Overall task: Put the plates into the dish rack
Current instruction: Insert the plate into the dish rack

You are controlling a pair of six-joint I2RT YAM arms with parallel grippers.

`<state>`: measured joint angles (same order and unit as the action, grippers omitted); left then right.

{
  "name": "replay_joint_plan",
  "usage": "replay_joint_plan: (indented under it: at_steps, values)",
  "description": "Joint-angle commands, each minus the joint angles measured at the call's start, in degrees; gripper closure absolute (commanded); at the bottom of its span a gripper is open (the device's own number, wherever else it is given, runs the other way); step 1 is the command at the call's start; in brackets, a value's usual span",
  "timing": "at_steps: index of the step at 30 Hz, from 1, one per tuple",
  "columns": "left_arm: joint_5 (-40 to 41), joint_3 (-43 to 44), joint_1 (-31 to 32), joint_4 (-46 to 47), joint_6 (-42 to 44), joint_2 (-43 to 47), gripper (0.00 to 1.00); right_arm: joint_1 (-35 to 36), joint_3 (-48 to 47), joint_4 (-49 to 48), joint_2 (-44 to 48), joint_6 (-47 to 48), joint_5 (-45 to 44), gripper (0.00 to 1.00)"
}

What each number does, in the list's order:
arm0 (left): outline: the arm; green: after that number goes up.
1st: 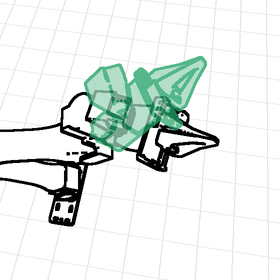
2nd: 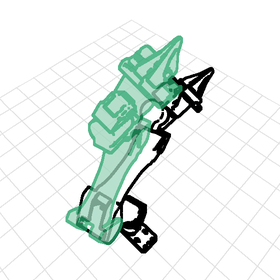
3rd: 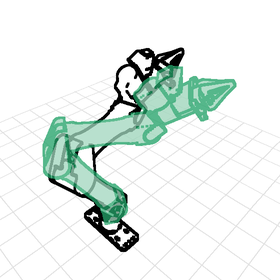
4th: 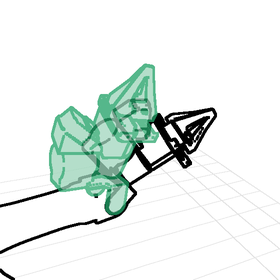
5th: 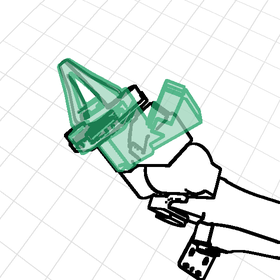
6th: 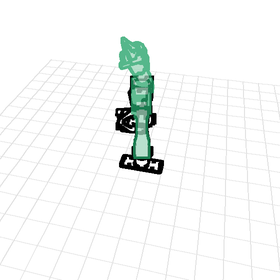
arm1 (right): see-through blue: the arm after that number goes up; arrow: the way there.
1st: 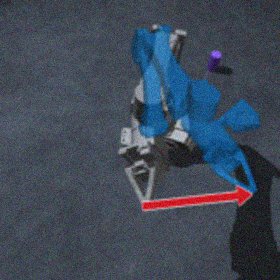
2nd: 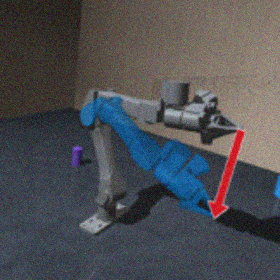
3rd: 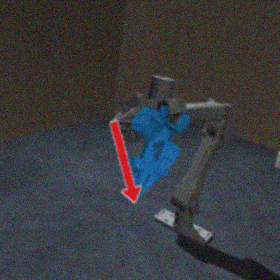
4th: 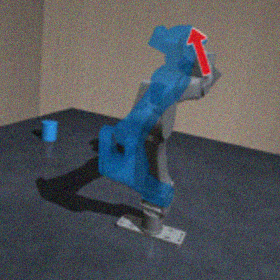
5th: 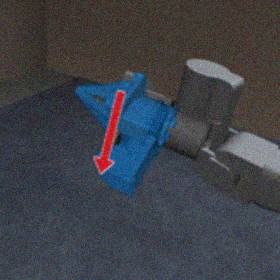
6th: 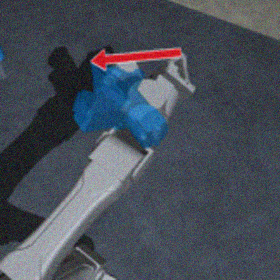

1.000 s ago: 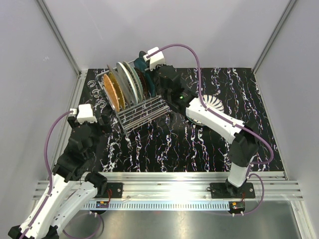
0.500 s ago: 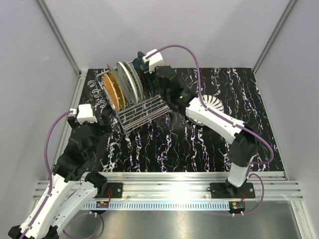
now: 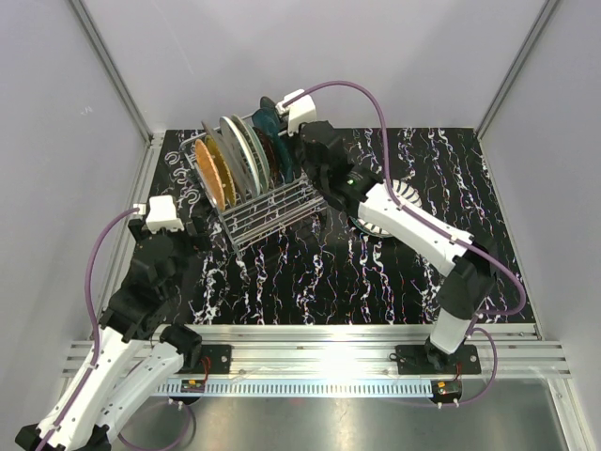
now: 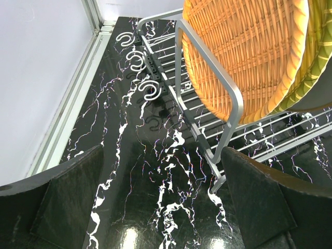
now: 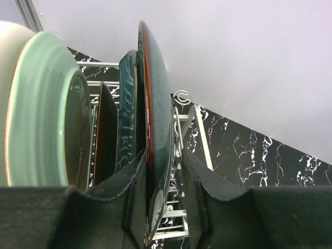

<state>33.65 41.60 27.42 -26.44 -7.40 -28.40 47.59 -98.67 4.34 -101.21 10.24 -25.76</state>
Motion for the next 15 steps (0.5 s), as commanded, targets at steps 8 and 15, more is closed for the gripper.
replay_joint_plan:
  at_steps: [8,15]
  values:
    - [0.2,-0.1,-0.1,2.7,0.5,-0.4,0.01,-0.8,-1.3,0.6,5.8,-2.2,3.6,0.57]
    - [0.1,-0.1,-0.1,2.6,0.5,-0.7,0.01,-1.4,-1.2,1.4,8.3,-2.9,3.9,0.58]
